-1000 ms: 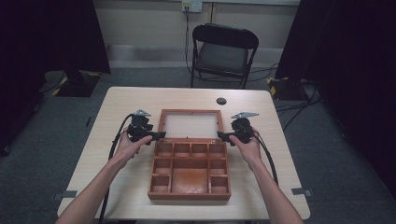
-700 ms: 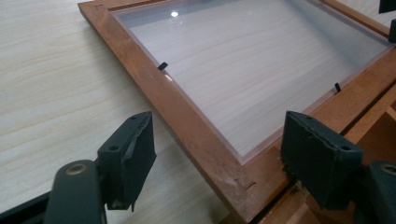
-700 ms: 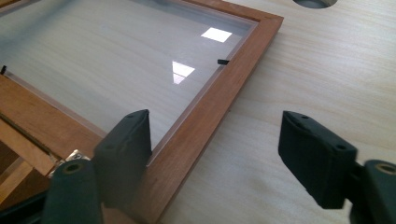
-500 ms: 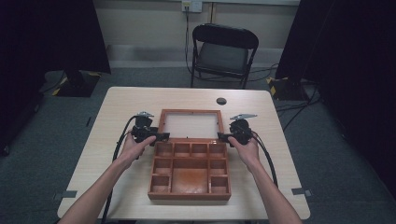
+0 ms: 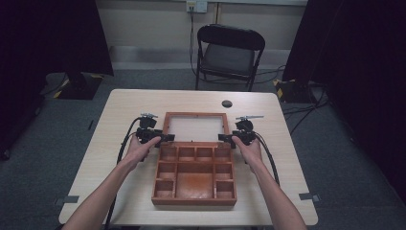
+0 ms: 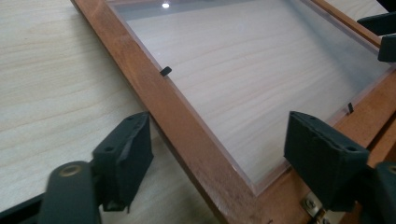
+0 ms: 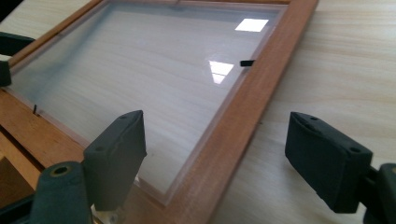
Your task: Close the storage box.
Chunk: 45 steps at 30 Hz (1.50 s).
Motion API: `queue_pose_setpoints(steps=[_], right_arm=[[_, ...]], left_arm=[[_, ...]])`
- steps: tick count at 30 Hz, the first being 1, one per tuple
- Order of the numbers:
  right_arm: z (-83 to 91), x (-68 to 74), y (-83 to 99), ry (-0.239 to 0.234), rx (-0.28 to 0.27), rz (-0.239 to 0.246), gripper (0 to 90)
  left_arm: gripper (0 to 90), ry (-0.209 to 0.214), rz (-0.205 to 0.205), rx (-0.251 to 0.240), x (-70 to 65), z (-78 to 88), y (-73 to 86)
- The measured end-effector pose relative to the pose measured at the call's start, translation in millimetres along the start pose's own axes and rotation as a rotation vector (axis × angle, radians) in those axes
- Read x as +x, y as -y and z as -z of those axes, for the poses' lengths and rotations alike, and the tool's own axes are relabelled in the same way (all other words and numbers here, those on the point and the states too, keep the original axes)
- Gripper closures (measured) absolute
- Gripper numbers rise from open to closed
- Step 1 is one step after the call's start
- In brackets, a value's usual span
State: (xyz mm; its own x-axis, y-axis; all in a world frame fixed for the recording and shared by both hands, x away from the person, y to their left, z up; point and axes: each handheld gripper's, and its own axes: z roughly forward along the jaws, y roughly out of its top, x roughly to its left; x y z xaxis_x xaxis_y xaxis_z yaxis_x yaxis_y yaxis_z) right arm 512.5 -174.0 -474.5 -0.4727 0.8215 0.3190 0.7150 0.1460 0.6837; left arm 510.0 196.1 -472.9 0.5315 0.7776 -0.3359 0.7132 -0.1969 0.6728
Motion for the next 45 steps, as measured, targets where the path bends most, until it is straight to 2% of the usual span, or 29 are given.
queue_pose_setpoints(steps=[2, 5, 6, 8, 11, 14, 16, 23, 26, 28, 30, 36, 38, 43, 45], right_arm=[[-6.2, 1.6, -1.8, -0.044, 0.013, -0.015, 19.1], [-10.1, 3.9, -3.4, -0.034, 0.016, -0.017, 14.9], [-12.2, 4.2, -3.4, -0.034, 0.018, -0.031, 14.2], [-17.0, 0.8, -1.7, -0.086, 0.023, -0.085, 14.7], [-17.6, 0.0, -1.4, -0.091, 0.022, -0.093, 14.8], [-17.8, 0.6, -0.8, -0.107, 0.027, -0.099, 15.4], [-17.6, 0.6, -1.2, -0.107, 0.029, -0.096, 15.6], [-17.0, 1.3, -2.2, -0.1, 0.033, -0.089, 15.8], [-17.2, 1.0, -2.3, -0.102, 0.026, -0.079, 15.9], [-17.1, 1.7, -2.6, -0.09, 0.019, -0.073, 16.1], [-14.7, 2.6, -3.6, -0.068, 0.003, -0.053, 19.3], [-11.7, 0.8, -2.5, -0.068, -0.017, -0.058, 22.2], [-12.0, 0.3, -2.3, -0.071, -0.011, -0.065, 22.6], [-13.1, -0.3, -1.6, -0.075, -0.014, -0.071, 22.0], [-15.7, -0.1, -1.0, -0.1, -0.005, -0.094, 19.9]], left_arm=[[18.8, -0.001, 0.004, 0.008, 0.6, -1.1, -0.4], [18.4, 0.005, 0.013, 0.006, 1.6, -1.9, 0.1], [18.2, 0.007, 0.014, 0.006, 2.1, -2.1, 0.3], [15.5, 0.008, 0.023, 0.009, 3.1, -2.7, 0.3], [15.4, -0.016, 0.025, 0.011, 0.2, -2.3, -0.1], [16.4, -0.033, 0.003, 0.009, -2.9, -1.1, -0.8], [16.5, -0.022, 0.017, 0.005, -1.1, -2.0, 0.0], [14.2, -0.025, 0.017, -0.002, -0.3, -2.1, 1.7], [14.2, -0.01, 0.019, 0.003, 1.9, -2.4, 1.9], [15.2, 0.006, 0.054, 0.003, 2.3, -2.7, 2.6], [15.0, 0.001, 0.045, 0.011, 1.4, -2.2, 2.3], [14.5, 0.029, 0.081, 0.007, 4.5, -3.8, 3.3], [14.7, 0.028, 0.069, 0.014, 5.0, -3.2, 3.0], [14.7, 0.051, 0.075, 0.007, 7.1, -4.7, 3.4], [14.7, 0.056, 0.077, 0.013, 7.4, -5.4, 3.1]])
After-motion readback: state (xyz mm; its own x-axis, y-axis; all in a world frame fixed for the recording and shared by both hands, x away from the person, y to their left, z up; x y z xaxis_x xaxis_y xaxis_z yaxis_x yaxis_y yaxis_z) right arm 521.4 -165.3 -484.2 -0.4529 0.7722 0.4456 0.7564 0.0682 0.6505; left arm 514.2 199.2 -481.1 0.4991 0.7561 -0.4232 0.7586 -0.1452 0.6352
